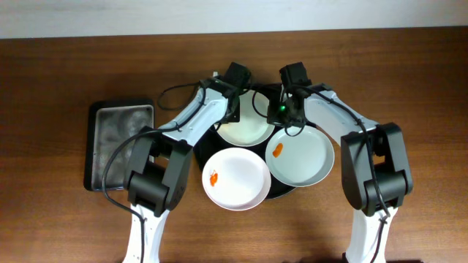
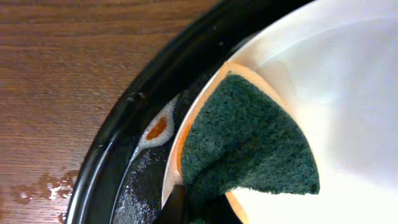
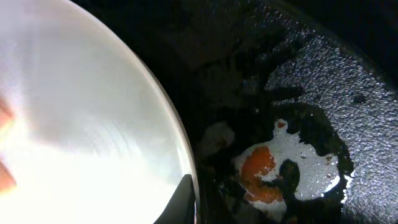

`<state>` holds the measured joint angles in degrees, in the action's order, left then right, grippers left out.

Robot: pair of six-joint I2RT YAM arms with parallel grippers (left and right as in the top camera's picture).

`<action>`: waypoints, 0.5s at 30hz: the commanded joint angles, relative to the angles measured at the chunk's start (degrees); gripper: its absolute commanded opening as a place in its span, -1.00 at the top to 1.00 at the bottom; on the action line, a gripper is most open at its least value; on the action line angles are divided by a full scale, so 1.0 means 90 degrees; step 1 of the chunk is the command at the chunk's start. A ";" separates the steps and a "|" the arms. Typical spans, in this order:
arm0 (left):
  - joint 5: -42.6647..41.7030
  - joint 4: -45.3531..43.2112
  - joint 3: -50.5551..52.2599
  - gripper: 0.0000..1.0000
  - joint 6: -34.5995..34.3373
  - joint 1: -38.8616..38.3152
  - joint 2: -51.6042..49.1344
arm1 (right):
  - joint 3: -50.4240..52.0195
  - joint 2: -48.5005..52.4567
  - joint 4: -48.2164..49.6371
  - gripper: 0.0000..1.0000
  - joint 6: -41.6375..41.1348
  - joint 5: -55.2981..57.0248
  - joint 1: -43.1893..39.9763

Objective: Clean dirty plates on tray and stack at the side

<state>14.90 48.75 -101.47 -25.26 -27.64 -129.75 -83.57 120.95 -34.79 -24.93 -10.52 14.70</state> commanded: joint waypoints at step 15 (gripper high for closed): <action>-0.1469 0.0848 -0.0874 0.90 0.0148 0.0352 -0.0058 | -0.0792 -0.1557 -0.1909 0.92 0.1073 0.2642 -0.0053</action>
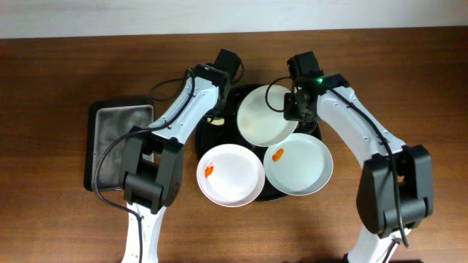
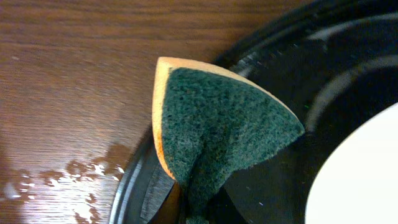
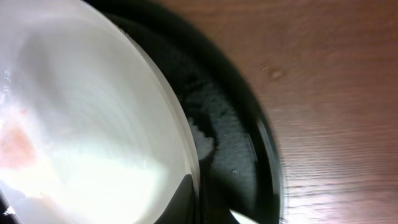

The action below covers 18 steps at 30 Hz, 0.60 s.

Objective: Clean dirty plates on tray and stack at the side
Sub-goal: 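Lift the scrubbed plate with the right gripper and set it at the right side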

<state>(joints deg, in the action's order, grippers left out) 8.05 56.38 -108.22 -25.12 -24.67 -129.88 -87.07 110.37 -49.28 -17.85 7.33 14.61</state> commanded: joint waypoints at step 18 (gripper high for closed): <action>-0.1661 -0.0012 -0.0124 0.92 0.0901 0.0051 -0.0044 | -0.1375 -0.0573 -0.1766 0.92 0.0265 0.5836 0.1758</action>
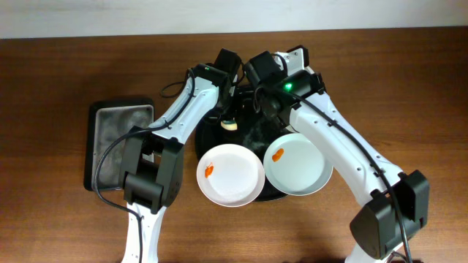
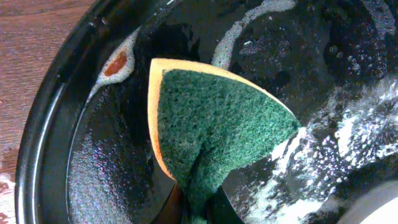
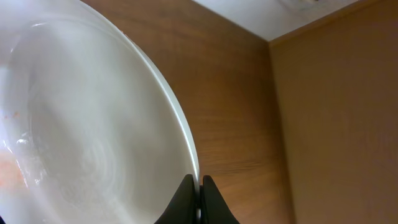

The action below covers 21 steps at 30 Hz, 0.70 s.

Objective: Clean dirty plates on tray and stack at the side
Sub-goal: 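Lift the scrubbed plate with the right gripper and set it at the right side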

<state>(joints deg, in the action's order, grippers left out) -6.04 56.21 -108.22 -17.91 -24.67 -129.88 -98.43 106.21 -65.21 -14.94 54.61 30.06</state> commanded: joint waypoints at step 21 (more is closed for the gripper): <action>-0.0214 0.0005 -0.0124 0.92 0.0097 0.0051 -0.0044 | -0.0114 -0.0102 -0.0231 0.92 -0.0780 -0.0393 0.0185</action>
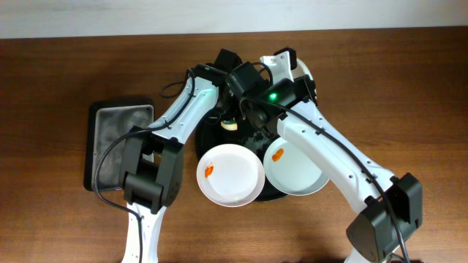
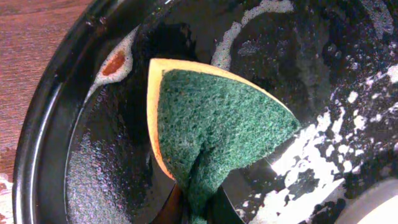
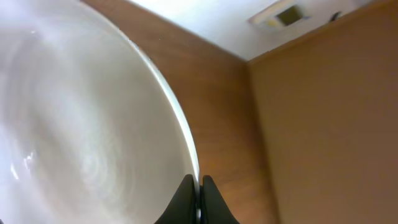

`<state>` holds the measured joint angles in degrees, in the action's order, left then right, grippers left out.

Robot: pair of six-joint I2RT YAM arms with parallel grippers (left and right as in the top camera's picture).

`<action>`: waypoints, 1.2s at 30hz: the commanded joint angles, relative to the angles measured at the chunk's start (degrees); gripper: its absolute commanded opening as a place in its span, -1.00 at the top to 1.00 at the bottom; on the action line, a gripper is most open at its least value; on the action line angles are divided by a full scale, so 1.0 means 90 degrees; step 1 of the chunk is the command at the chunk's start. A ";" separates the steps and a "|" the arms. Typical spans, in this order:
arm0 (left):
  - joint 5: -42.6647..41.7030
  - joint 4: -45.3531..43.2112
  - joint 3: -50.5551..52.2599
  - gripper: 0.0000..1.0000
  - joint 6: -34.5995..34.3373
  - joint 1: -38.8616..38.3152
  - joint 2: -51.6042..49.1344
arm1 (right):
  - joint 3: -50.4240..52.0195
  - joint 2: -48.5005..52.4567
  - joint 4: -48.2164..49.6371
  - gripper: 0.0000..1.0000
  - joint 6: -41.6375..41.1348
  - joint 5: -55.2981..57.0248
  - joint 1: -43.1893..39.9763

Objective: Clean dirty plates on tray and stack at the side
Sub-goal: 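Lift the scrubbed plate with the right gripper and set it at the right side, then return the sponge to the soapy tray with the left gripper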

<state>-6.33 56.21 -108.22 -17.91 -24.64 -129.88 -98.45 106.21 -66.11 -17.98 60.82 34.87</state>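
Note:
My right gripper (image 3: 199, 182) is shut on the rim of a white plate (image 3: 81, 124), held up off the tray and tilted so that wall and ceiling show behind it. My left gripper (image 2: 196, 200) is shut on a green and orange sponge (image 2: 217, 124), low over the wet, foamy black round tray (image 2: 93, 155). On the tray's front (image 1: 252, 133) lie a white plate (image 1: 234, 179) and a pale green plate (image 1: 303, 168), each with an orange smear. In the overhead view the right arm hides most of the held plate.
A dark rectangular tray (image 1: 121, 142) lies on the wooden table (image 1: 58, 73) to the left of the round tray. Both arms cross over the back of the round tray, close together. An orange smear in foam (image 2: 115, 62) sits by the tray's rim.
The right gripper has tipped the held plate further, and more ceiling shows behind it. The left gripper and sponge have barely moved over the tray. The foam on the tray has spread.
At first the sponge lay against the back plate on the tray, the right gripper at its rim. Then that plate sat further right and the sponge was over the tray's edge. Later the plate was held up on edge, the sponge over the bare tray, as now.

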 commanded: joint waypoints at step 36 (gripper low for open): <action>0.0996 0.2334 -0.0044 0.96 0.0627 0.2348 0.2708 | -0.0012 -0.2249 -0.0539 -0.01 0.0787 -0.8825 -0.5122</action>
<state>-5.39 75.00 -108.99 -13.65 -10.98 -106.04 -98.78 85.82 -70.32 -11.60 -19.40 -13.06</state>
